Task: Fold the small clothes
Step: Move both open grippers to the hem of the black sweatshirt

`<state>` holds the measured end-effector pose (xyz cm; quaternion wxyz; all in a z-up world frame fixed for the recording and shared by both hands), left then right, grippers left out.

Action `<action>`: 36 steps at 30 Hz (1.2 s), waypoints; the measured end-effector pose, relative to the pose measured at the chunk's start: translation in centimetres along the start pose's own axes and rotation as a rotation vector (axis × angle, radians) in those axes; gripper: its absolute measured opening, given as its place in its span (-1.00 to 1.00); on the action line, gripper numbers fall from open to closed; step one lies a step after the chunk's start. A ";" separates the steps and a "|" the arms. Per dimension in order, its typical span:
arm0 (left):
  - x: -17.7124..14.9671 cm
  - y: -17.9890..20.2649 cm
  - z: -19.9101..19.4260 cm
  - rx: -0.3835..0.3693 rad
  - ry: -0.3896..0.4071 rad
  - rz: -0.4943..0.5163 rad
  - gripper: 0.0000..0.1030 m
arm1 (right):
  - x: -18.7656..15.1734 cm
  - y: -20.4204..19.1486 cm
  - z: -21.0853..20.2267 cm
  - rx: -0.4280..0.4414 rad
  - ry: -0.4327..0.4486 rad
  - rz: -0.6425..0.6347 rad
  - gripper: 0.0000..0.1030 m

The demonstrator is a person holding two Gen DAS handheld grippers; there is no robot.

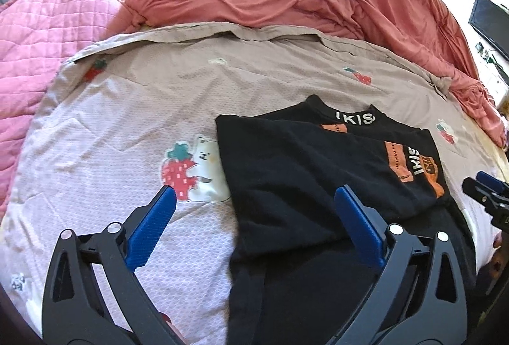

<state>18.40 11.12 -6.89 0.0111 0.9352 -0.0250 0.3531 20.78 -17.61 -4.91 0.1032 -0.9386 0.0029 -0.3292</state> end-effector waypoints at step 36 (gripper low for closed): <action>-6.2 3.4 -8.8 0.126 0.002 0.035 0.81 | -2.6 9.0 -9.7 -0.021 0.073 0.029 0.88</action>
Point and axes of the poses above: each gripper's, at about its wrist camera, not at the fingertips, and z roughly the way its jaws point, y to its right, x to its top, the point moved 5 cm from there along z, roughly the way its jaws point, and after that the axes turned 11 degrees about z, right-handed, at the moved point
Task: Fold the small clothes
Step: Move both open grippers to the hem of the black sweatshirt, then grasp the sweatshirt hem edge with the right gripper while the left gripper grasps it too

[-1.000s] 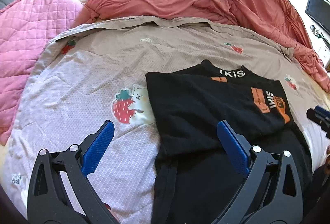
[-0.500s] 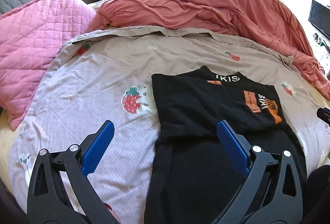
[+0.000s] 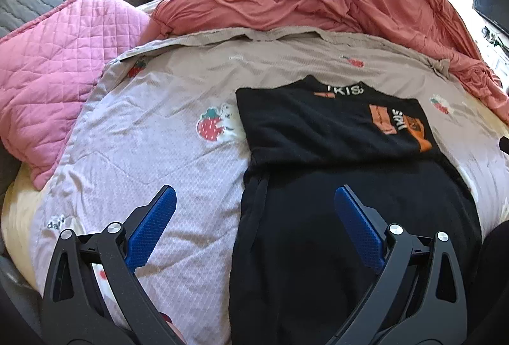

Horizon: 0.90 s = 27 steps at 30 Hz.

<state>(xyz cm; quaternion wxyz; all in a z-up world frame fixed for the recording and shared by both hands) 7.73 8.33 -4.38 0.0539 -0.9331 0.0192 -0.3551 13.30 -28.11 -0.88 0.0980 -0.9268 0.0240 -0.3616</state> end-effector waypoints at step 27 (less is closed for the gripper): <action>-8.3 -1.5 -0.3 -0.167 -0.239 -0.167 0.81 | -7.1 3.1 0.9 -0.060 -0.251 0.063 0.88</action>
Point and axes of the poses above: each gripper's, at about its wrist camera, not at the fingertips, and z roughly the way its jaws point, y to its right, x to its top, the point moved 5 cm from there along z, roughly the way its jaws point, and after that the axes turned 11 degrees about z, right-handed, at the moved point
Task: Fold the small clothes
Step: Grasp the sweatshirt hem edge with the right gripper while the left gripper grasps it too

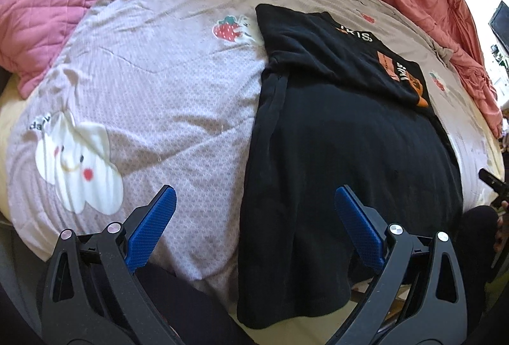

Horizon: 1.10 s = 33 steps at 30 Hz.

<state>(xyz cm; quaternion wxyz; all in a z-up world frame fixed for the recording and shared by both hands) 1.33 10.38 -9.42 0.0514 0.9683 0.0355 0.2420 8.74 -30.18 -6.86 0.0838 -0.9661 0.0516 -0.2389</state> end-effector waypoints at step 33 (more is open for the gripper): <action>-1.6 2.0 4.8 -0.075 -0.166 0.052 0.09 | -2.8 0.4 5.8 0.104 -0.275 0.077 -0.48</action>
Point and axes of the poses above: each gripper's, at about its wrist camera, not at the fingertips, and z roughly the way its jaws point, y to its right, x to its top, the point moved 5 cm from there along z, roughly the way its jaws point, and after that the axes turned 11 degrees about z, right-handed, at the moved point
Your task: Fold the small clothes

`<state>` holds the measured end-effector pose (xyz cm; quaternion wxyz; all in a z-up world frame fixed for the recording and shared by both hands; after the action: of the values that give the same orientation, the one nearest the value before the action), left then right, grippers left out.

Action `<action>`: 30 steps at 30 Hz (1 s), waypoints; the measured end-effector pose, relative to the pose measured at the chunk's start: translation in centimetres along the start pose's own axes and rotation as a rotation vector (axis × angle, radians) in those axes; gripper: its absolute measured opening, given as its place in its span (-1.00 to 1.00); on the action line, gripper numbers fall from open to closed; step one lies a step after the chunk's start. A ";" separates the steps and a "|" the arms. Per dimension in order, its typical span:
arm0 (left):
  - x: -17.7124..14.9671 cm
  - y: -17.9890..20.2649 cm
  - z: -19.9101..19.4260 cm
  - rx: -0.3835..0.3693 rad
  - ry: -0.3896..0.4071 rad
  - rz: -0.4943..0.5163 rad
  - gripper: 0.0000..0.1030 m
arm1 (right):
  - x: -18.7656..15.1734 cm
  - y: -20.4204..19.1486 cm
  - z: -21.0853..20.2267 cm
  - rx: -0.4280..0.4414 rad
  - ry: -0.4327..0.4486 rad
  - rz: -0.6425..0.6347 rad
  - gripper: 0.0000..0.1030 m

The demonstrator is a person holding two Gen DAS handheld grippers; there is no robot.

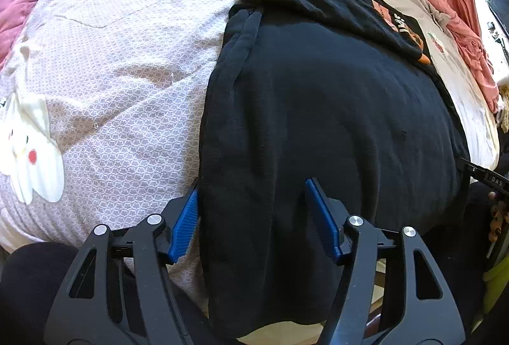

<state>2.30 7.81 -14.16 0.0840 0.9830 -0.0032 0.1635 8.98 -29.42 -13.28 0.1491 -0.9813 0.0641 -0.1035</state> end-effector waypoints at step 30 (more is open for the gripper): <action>1.6 -0.6 -3.8 -0.183 0.225 -0.077 -0.94 | 2.9 -0.2 -5.9 0.419 0.244 0.044 -0.81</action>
<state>2.64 9.10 -10.16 0.1791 0.9461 0.0292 0.2683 10.44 -31.38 -7.15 0.3429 -0.9075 0.0799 -0.2290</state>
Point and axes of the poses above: each gripper's, at about its wrist camera, not at the fingertips, and z roughly the way its jaws point, y to its right, x to its top, the point moved 5 cm from there along z, roughly the way its jaws point, and after that the axes turned 11 degrees about z, right-handed, at the moved point
